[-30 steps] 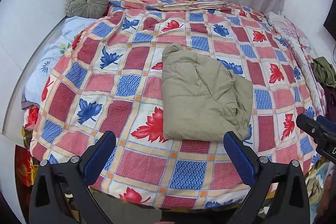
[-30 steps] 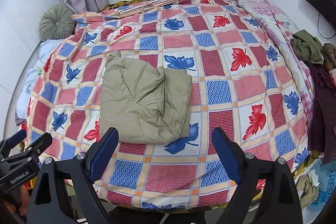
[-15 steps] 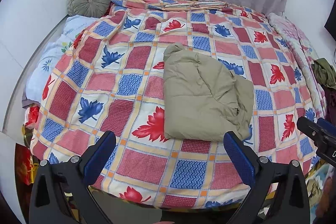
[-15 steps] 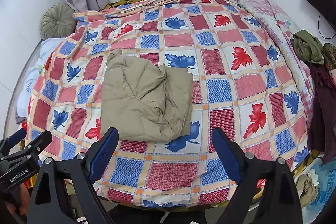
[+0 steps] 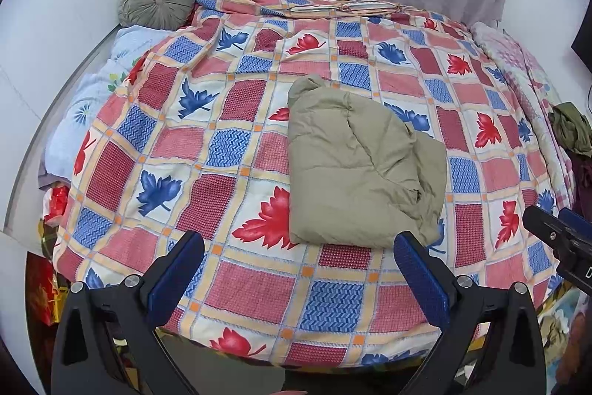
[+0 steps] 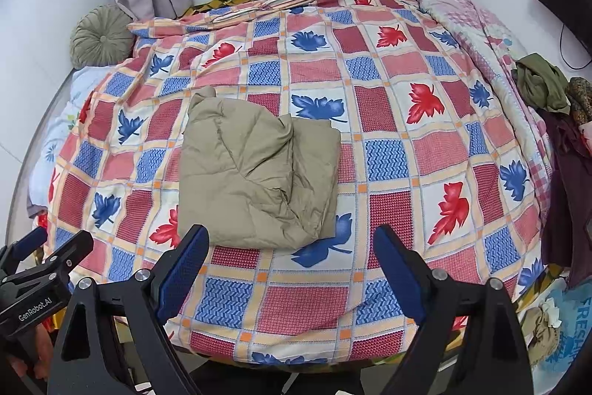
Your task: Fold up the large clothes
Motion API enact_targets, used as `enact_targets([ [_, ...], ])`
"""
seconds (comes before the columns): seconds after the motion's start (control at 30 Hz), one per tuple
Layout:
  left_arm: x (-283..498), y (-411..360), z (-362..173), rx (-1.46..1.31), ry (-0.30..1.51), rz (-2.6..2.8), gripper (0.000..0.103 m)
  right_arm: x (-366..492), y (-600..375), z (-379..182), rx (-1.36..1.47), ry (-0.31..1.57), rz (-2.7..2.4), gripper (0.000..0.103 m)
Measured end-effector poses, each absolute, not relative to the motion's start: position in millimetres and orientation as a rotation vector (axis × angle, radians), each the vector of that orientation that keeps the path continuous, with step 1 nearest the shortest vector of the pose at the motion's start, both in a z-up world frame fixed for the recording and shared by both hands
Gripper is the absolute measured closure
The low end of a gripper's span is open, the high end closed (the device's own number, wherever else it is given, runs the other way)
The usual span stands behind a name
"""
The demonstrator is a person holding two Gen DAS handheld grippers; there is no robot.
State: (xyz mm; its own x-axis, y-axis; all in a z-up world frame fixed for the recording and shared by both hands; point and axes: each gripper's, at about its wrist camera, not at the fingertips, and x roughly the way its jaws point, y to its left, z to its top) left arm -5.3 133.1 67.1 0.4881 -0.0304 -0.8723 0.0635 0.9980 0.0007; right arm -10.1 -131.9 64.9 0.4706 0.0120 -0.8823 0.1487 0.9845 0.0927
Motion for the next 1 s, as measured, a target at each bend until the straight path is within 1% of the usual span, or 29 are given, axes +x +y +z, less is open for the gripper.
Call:
enact_targets([
  [1.0, -3.6, 135.2, 67.5, 0.035, 1.058, -0.057, 0.0, -10.7, -130.3, 64.9, 0.165, 1.079, -0.081, 0.011],
])
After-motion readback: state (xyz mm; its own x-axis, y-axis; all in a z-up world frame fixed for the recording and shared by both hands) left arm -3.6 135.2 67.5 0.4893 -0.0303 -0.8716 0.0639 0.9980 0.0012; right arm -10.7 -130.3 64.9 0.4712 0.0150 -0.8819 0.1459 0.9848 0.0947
